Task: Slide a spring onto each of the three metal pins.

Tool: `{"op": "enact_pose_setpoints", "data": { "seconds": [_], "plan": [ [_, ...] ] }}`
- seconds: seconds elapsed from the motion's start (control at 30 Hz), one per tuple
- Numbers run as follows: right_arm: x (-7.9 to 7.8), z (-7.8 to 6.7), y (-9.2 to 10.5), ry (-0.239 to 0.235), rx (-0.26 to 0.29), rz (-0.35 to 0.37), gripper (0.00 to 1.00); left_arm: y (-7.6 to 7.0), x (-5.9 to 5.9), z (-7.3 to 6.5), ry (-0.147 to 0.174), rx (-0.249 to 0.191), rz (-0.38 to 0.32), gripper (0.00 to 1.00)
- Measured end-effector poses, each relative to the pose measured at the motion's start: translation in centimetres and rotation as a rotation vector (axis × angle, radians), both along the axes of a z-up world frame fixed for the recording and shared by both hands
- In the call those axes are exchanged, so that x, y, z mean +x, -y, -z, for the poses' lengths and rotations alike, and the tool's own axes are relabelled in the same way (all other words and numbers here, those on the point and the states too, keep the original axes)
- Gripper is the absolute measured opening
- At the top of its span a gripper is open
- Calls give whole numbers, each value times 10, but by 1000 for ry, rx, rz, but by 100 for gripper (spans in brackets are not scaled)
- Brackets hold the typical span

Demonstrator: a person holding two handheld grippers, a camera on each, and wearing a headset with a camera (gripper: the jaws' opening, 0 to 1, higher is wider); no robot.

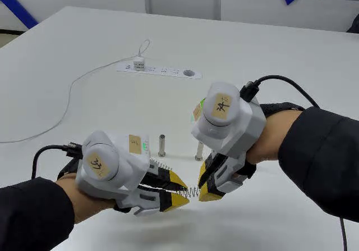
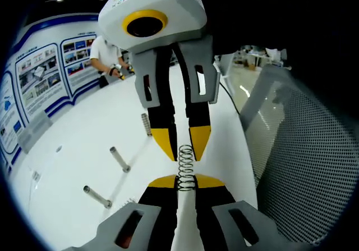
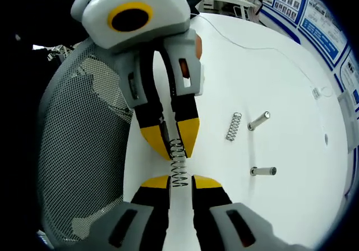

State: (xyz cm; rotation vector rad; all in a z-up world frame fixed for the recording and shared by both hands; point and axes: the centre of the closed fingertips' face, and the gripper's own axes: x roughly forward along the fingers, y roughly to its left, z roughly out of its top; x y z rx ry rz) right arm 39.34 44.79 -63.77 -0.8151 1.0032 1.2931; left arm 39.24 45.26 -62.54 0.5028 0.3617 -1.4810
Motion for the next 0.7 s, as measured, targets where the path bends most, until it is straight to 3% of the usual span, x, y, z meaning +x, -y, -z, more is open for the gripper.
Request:
{"op": "enact_pose_setpoints", "data": {
  "seconds": [0.27,0.7],
  "plan": [
    [-2,3,1,-2,16,10,15,1,1,-3,-5,-17,-7,10],
    [2,-17,-9,28,47,3,12,0,3,-3,-12,-21,-20,10]
  ]
}}
